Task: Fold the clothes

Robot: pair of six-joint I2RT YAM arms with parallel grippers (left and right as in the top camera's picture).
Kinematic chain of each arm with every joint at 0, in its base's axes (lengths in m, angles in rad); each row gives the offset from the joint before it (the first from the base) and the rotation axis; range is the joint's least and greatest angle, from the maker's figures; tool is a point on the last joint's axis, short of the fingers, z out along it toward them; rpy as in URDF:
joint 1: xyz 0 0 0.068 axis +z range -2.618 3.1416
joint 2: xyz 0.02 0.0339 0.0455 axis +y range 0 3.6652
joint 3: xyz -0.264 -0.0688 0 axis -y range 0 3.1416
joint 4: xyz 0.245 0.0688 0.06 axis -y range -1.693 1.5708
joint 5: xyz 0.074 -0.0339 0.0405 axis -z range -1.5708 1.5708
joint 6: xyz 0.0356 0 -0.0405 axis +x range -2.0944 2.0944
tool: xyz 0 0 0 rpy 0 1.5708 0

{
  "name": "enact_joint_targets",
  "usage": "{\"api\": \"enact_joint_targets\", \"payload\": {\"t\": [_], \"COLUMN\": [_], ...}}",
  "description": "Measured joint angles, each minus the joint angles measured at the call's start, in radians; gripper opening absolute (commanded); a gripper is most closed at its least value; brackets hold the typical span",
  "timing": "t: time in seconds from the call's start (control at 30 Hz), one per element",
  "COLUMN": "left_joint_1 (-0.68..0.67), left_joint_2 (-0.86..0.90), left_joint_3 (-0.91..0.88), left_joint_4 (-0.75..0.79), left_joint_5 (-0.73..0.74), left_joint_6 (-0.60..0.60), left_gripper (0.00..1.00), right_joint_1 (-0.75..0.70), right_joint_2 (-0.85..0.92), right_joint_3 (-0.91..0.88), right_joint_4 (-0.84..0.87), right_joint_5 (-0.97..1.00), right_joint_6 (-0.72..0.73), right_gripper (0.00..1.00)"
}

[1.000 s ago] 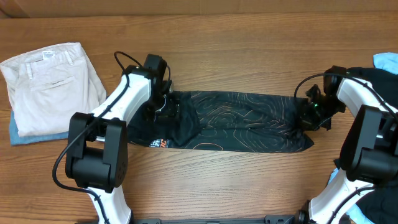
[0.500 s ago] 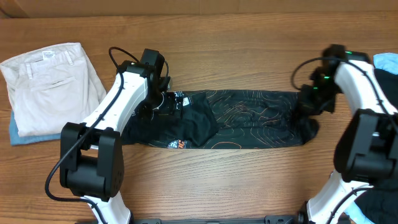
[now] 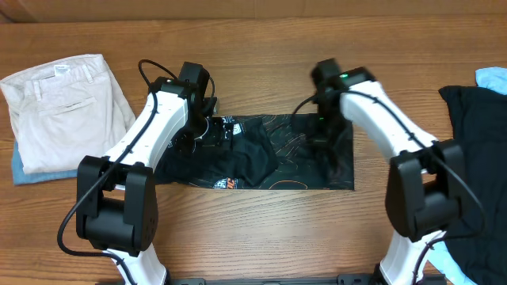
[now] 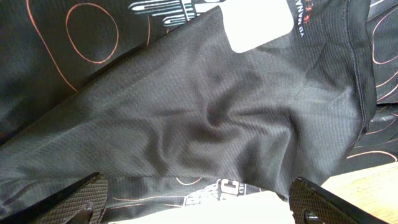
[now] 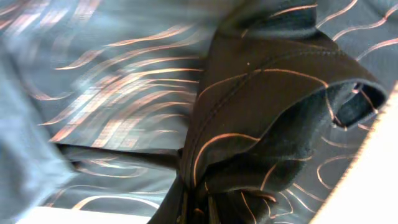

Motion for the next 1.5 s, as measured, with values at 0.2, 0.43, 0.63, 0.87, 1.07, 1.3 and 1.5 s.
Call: {"api": "enact_joint_targets", "payload": {"t": [0.2, 0.43, 0.63, 0.87, 1.07, 1.3, 1.5], "left_joint_1": [0.000, 0.000, -0.001, -0.001, -0.001, -0.001, -0.001], "left_joint_2": [0.000, 0.000, 0.000, 0.000, 0.000, 0.000, 0.000], "left_joint_3": [0.000, 0.000, 0.000, 0.000, 0.000, 0.000, 0.000], "left_joint_4": [-0.009, -0.011, -0.010, -0.011, -0.011, -0.011, -0.014], "left_joint_5": [0.000, 0.000, 0.000, 0.000, 0.000, 0.000, 0.000], "left_joint_6": [0.000, 0.000, 0.000, 0.000, 0.000, 0.000, 0.000], "left_gripper": [0.96, 0.96, 0.96, 0.96, 0.96, 0.96, 0.96], "right_joint_1": [0.112, 0.181, 0.191, 0.191, 0.191, 0.191, 0.191], "right_joint_2": [0.011, 0.058, 0.064, 0.068, 0.069, 0.068, 0.060], "right_joint_3": [0.000, 0.000, 0.000, 0.000, 0.000, 0.000, 0.000], "right_joint_4": [0.094, 0.169, 0.198, 0.215, 0.218, 0.233, 0.240], "right_joint_5": [-0.005, -0.030, -0.056, -0.087, -0.160, -0.271, -0.205], "right_joint_6": [0.023, 0.031, 0.030, 0.029, -0.048, -0.134, -0.157], "right_gripper": [0.09, 0.14, 0.24, 0.26, 0.29, 0.32, 0.32]}}
